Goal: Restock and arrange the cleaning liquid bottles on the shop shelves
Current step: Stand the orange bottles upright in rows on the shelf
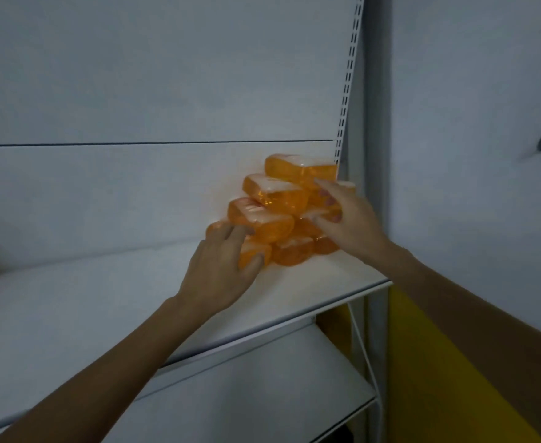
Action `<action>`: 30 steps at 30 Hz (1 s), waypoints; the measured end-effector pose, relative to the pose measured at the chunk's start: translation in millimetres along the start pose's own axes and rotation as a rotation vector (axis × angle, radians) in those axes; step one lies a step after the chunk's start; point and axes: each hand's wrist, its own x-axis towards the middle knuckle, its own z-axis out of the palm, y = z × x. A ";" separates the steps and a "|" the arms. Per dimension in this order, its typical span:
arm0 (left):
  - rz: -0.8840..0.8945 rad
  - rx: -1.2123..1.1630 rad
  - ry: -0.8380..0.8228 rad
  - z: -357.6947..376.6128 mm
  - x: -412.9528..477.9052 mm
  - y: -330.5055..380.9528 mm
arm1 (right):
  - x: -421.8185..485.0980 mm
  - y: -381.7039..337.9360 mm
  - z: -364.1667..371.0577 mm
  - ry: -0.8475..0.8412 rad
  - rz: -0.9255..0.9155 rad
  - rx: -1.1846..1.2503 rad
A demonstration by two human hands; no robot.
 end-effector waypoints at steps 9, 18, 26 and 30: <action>-0.305 -0.172 0.074 43.1 43.0 -14.1 | 42.9 97.2 -28.6 0.239 0.290 0.226; -0.383 -0.082 0.067 63.9 58.1 -30.4 | 79.8 191.5 -7.3 -0.269 0.777 0.666; -0.369 -0.098 0.099 74.7 64.6 -29.3 | 96.6 204.4 5.1 -0.527 0.510 0.791; -0.278 -0.183 0.126 65.8 63.5 -19.0 | 91.4 199.1 7.7 -0.555 0.490 0.803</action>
